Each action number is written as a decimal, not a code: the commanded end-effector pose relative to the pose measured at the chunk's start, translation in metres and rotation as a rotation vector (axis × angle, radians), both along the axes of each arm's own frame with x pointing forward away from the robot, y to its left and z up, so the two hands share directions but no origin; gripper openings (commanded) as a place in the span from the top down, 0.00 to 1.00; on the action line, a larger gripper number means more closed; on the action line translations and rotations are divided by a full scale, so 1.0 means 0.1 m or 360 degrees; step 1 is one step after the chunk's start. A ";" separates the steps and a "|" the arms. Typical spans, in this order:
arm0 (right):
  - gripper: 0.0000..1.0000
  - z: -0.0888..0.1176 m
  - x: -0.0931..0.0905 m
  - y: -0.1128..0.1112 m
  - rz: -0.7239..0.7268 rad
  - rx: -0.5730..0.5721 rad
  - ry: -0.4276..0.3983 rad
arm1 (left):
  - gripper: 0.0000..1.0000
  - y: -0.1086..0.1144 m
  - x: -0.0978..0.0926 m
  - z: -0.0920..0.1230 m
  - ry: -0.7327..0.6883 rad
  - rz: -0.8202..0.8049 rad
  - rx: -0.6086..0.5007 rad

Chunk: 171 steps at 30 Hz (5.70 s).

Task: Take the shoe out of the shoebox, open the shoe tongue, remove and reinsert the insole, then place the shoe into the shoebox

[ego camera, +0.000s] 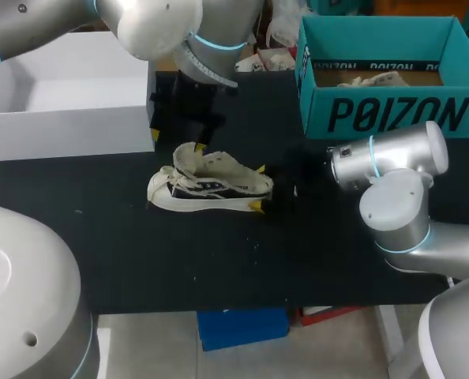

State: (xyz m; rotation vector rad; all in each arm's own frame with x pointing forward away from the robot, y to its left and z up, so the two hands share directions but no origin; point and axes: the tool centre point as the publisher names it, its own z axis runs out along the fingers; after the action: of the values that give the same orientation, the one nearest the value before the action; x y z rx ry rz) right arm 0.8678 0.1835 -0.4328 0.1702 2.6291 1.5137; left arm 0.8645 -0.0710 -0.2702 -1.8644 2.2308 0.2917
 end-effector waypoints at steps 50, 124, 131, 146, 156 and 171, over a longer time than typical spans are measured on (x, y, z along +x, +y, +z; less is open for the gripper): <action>1.00 -0.04 0.01 0.02 -0.0003 -0.0005 0.0002 | 1.00 -0.45 -0.17 0.07 0.0185 -0.1948 -0.0767; 1.00 -0.04 0.01 0.02 -0.0003 -0.0005 0.0002 | 1.00 -0.77 -0.18 -1.26 0.0646 -0.2155 -0.0918; 1.00 -0.04 0.01 0.02 -0.0003 -0.0005 0.0002 | 1.00 -0.74 -0.22 -1.29 0.0679 -0.2181 -0.0911; 1.00 -0.04 0.01 0.02 -0.0003 -0.0005 0.0002 | 1.00 -0.72 -0.30 -1.43 0.0688 -0.2186 -0.0899; 1.00 -0.04 0.01 0.02 -0.0003 -0.0005 0.0002 | 1.00 -0.71 -0.30 -1.49 0.0671 -0.2165 -0.0893; 1.00 -0.04 0.01 0.02 -0.0003 -0.0005 0.0002 | 0.62 -0.74 -0.33 -1.53 0.0589 -0.2140 -0.0759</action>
State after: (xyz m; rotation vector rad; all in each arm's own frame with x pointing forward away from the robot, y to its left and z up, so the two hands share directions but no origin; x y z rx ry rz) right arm 0.8674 0.1837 -0.4330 0.1688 2.6295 1.5133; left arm 0.8434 -0.1429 -0.4175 -0.0280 3.4108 -0.2143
